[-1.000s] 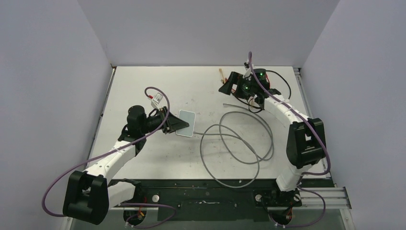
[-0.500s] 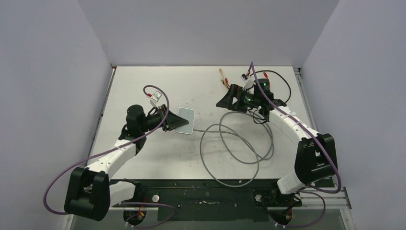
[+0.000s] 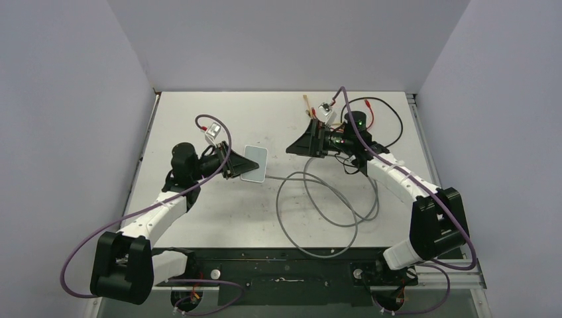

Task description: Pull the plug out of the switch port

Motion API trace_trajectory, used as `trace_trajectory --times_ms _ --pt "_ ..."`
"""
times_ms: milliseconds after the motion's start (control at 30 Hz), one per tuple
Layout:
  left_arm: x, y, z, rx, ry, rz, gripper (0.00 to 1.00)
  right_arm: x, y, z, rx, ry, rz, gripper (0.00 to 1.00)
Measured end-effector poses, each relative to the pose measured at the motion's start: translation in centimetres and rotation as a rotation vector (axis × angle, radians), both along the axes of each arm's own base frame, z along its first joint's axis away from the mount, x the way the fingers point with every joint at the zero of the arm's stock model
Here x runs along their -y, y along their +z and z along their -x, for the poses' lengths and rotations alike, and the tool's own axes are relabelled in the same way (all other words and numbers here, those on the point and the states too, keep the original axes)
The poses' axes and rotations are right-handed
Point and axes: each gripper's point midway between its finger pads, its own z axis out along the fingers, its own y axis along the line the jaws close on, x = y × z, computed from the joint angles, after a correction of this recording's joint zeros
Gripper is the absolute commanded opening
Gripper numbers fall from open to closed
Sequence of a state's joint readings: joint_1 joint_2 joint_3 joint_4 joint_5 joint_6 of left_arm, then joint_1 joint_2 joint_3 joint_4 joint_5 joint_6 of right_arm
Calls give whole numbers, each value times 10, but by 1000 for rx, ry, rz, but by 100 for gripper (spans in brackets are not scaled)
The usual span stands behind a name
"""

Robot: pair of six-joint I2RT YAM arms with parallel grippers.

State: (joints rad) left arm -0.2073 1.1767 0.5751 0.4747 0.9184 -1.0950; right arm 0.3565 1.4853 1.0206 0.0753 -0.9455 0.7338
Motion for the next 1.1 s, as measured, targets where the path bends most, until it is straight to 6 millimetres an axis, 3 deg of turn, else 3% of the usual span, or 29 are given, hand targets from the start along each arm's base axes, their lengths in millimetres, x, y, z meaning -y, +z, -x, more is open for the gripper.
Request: trace_trajectory --times_ms 467,767,1100 --pt "1 35 -4 49 16 115 0 -44 26 43 22 182 -97 86" --pt "2 38 -8 41 20 149 0 -61 38 70 28 288 -143 76" --pt "2 41 -8 47 20 158 0 -70 36 74 15 330 -166 64"
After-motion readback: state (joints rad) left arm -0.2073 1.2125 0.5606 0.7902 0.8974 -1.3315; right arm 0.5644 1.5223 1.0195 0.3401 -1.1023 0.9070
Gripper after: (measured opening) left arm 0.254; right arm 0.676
